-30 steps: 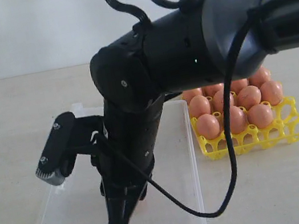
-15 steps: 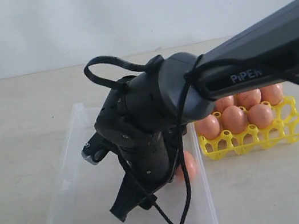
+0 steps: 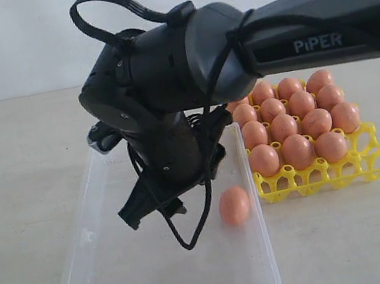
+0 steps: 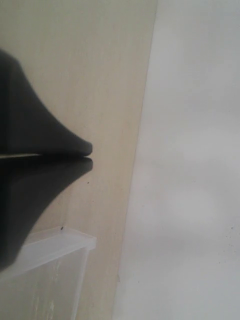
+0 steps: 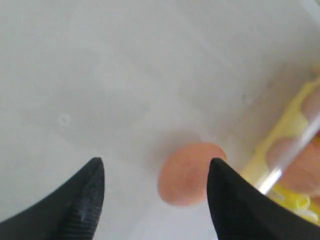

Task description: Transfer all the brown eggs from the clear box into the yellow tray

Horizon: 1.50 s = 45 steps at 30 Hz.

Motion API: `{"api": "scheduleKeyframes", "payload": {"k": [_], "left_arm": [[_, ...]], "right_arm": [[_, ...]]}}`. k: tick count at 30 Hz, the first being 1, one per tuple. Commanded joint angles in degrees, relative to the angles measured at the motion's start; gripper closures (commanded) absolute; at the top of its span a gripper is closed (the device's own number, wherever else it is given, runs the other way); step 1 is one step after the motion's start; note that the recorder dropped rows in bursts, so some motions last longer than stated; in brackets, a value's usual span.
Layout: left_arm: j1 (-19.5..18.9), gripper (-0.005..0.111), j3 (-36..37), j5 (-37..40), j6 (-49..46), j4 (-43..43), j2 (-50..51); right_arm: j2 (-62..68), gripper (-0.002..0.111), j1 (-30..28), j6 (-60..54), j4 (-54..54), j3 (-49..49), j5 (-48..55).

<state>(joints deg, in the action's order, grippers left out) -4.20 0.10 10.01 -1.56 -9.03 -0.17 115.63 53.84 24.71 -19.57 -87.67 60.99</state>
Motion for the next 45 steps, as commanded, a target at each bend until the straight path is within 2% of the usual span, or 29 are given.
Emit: {"api": "scheduleKeyframes", "payload": {"k": [1, 7, 16, 25, 31, 45], "left_arm": [[0.1, 0.111, -0.1, 0.0, 0.5, -0.1, 0.2], [0.1, 0.111, -0.1, 0.0, 0.5, -0.1, 0.2], [0.1, 0.111, -0.1, 0.0, 0.5, -0.1, 0.2], [0.1, 0.111, -0.1, 0.0, 0.5, -0.1, 0.2], [0.1, 0.111, -0.1, 0.0, 0.5, -0.1, 0.2], [0.1, 0.111, -0.1, 0.0, 0.5, -0.1, 0.2]], "right_arm": [[0.4, 0.05, -0.1, 1.8, -0.1, -0.3, 8.0], [2.4, 0.05, -0.1, 10.1, 2.5, -0.3, 7.4], [6.1, 0.05, -0.1, 13.5, 2.4, -0.3, 7.2], [7.5, 0.05, -0.1, 12.2, -2.7, -0.5, 0.8], [6.8, 0.05, -0.1, 10.1, -5.6, -0.5, 1.3], [6.8, 0.05, -0.1, 17.4, -16.4, -0.5, 1.1]]}}
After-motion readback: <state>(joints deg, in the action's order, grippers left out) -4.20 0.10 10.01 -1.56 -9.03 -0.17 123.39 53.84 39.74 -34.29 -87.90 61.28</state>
